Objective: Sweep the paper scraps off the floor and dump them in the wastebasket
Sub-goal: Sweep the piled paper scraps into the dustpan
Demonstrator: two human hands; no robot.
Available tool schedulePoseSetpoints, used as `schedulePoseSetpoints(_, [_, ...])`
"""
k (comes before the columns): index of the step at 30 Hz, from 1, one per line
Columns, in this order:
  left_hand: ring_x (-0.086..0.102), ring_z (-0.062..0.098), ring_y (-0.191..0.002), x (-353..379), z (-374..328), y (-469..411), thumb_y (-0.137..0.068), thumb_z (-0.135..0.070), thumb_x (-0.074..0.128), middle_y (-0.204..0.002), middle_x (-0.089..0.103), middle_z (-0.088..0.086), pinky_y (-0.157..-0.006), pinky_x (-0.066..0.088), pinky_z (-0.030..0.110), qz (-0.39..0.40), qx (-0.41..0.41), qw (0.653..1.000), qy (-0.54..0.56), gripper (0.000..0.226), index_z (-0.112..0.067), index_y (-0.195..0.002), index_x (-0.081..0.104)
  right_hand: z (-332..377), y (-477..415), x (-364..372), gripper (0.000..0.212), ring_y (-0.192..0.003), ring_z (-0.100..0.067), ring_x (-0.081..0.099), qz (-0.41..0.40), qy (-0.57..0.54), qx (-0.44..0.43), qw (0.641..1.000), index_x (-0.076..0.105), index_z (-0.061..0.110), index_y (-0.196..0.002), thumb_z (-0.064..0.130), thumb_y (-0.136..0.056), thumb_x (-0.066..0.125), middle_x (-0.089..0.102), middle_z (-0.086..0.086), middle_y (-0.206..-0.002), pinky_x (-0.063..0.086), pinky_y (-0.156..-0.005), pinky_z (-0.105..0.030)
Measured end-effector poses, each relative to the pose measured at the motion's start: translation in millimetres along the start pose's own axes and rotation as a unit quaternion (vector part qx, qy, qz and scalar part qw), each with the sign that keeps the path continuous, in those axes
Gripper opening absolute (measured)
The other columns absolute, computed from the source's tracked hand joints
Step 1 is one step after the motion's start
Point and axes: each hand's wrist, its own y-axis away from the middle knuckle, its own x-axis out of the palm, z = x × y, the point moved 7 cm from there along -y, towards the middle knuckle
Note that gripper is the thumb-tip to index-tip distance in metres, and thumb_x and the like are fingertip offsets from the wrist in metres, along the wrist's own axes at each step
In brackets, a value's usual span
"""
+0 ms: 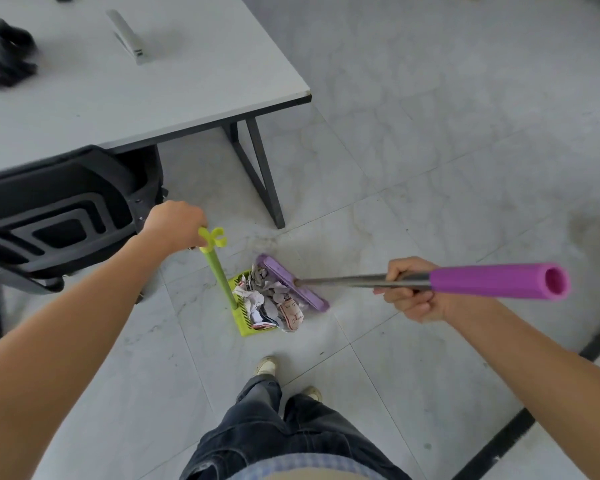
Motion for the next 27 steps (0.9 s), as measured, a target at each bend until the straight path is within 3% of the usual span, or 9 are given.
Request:
schedulePoseSetpoints(2, [0.051,0.020,-0.071,1,1,-2,-0.082,-0.033,0.061,-0.059,0.046,-0.007,-0.059,0.038,0.023,-0.002,0.004,1.000,0.003,0.017,-0.021,-0.087,0.071,9,12,-6,0.054,-0.016,-0.005,0.027,0.015,-0.020,-0.021,0.999,0.053,0.003,-0.063,0.011,-0.018,0.083,0.038,0.000,-0.031,0.023,-0.022,-0.006])
schedulePoseSetpoints(5, [0.051,0.020,-0.072,1,2,-3,-0.082,-0.034,0.060,-0.066,0.051,-0.006,-0.060,0.038,0.023,-0.008,0.009,1.000,0.005,0.018,-0.021,-0.090,0.071,15,22,-13,0.061,-0.015,-0.006,0.027,0.004,0.005,-0.027,1.000,0.051,0.003,-0.067,0.011,-0.016,0.083,0.039,-0.001,-0.031,0.024,-0.022,-0.007])
schedulePoseSetpoints(7, [0.050,0.021,-0.074,1,3,-3,-0.082,-0.034,0.061,-0.068,0.051,-0.005,-0.060,0.037,0.024,-0.010,0.005,1.000,0.007,0.019,-0.022,-0.092,0.071,16,23,-14,0.054,-0.015,-0.006,0.027,-0.028,0.040,-0.019,0.999,0.039,0.008,-0.070,0.011,-0.029,0.075,0.039,-0.002,-0.031,0.025,-0.022,-0.008])
schedulePoseSetpoints(11, [0.048,0.023,-0.075,0,3,-4,-0.082,-0.034,0.062,-0.073,0.052,-0.002,-0.061,0.036,0.024,-0.009,0.001,1.000,0.008,0.021,-0.021,-0.095,0.071,29,23,-6,0.003,-0.018,-0.006,0.024,-0.085,0.135,-0.026,0.987,0.040,0.009,-0.071,0.009,-0.074,0.039,0.037,0.000,-0.031,0.021,-0.025,-0.007])
schedulePoseSetpoints(14, [0.048,0.024,-0.076,1,3,-4,-0.083,-0.035,0.062,-0.078,0.052,-0.001,-0.063,0.037,0.025,-0.007,0.000,1.000,0.008,0.021,-0.021,-0.096,0.071,45,6,0,0.020,-0.020,-0.007,0.023,-0.110,0.182,-0.037,0.976,0.038,0.011,-0.067,0.007,-0.085,0.030,0.035,0.001,-0.030,0.019,-0.026,-0.007])
schedulePoseSetpoints(17, [0.047,0.024,-0.076,1,3,-3,-0.083,-0.034,0.061,-0.078,0.051,-0.001,-0.064,0.037,0.025,-0.008,-0.001,1.000,0.006,0.020,-0.021,-0.096,0.069,58,-24,11,0.019,-0.022,-0.009,0.028,-0.137,0.246,-0.045,0.958,0.035,0.012,-0.064,0.007,-0.083,0.037,0.038,0.001,-0.031,0.022,-0.027,-0.010])
schedulePoseSetpoints(22, [0.048,0.023,-0.075,3,4,-3,-0.084,-0.034,0.060,-0.073,0.049,-0.002,-0.062,0.037,0.025,-0.005,0.003,1.000,0.006,0.020,-0.020,-0.094,0.069,67,-71,10,0.022,-0.033,-0.013,0.042,-0.231,0.444,-0.041,0.865,0.046,0.008,-0.056,0.011,-0.074,0.058,0.050,-0.001,-0.039,0.032,-0.043,-0.022])
schedulePoseSetpoints(25, [0.050,0.024,-0.076,4,5,-4,-0.084,-0.035,0.059,-0.071,0.047,-0.002,-0.063,0.038,0.025,-0.003,0.008,1.000,0.006,0.020,-0.021,-0.093,0.069,60,-70,2,0.022,-0.051,-0.015,0.042,-0.230,0.501,-0.015,0.834,0.050,0.006,-0.067,0.020,-0.061,0.066,0.048,-0.002,-0.061,0.032,-0.044,-0.022])
schedulePoseSetpoints(27, [0.053,0.025,-0.080,3,4,-6,-0.083,-0.035,0.060,-0.076,0.049,-0.001,-0.064,0.038,0.026,-0.009,0.013,1.000,0.006,0.020,-0.021,-0.094,0.069,56,-62,-11,0.037,-0.053,-0.015,0.043,-0.232,0.504,-0.010,0.832,0.054,0.004,-0.078,0.024,-0.048,0.063,0.048,-0.002,-0.064,0.033,-0.044,-0.021])
